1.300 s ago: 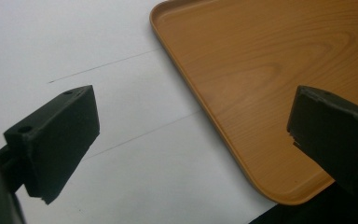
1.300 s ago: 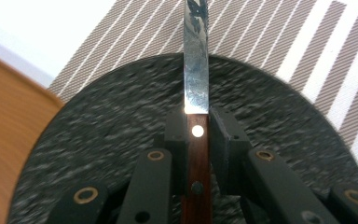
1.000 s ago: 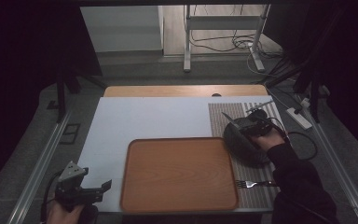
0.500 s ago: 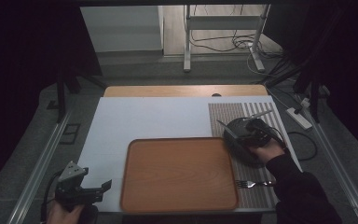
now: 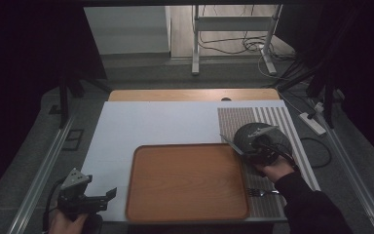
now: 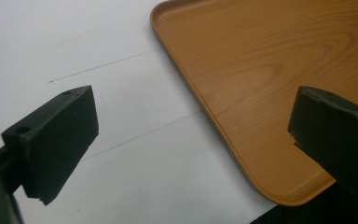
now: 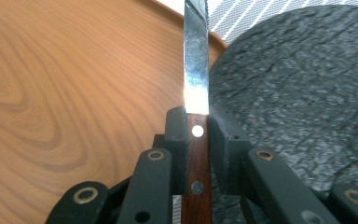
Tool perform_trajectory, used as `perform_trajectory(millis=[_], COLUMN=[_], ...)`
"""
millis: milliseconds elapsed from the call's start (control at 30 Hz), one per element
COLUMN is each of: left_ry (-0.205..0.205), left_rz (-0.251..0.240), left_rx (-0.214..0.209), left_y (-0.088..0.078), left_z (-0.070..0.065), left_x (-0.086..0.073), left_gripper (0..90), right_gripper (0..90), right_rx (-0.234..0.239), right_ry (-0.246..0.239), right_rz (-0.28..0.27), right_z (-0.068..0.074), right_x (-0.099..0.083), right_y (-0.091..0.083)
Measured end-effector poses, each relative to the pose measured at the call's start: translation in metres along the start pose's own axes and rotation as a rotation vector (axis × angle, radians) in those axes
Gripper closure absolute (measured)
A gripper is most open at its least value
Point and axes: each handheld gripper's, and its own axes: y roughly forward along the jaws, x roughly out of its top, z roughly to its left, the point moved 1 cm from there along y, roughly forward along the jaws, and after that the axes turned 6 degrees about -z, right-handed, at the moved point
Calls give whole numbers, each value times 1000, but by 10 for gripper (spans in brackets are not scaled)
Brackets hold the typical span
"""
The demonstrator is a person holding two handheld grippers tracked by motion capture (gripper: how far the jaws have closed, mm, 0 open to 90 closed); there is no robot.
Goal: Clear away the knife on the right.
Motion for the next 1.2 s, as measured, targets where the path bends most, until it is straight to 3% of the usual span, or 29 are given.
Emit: perform_trajectory(millis=[833, 1200], left_ry=[0, 5], left_rz=[4, 6], left_rx=[1, 2], left_y=[0, 1], left_z=[0, 0], left_x=[0, 0], left_gripper=[18, 18], right_gripper=[777, 775], right_rx=[88, 86], right_ry=[-65, -62], right_rz=[34, 79], right_z=[65, 65], right_x=[1, -3], right_y=[24, 42])
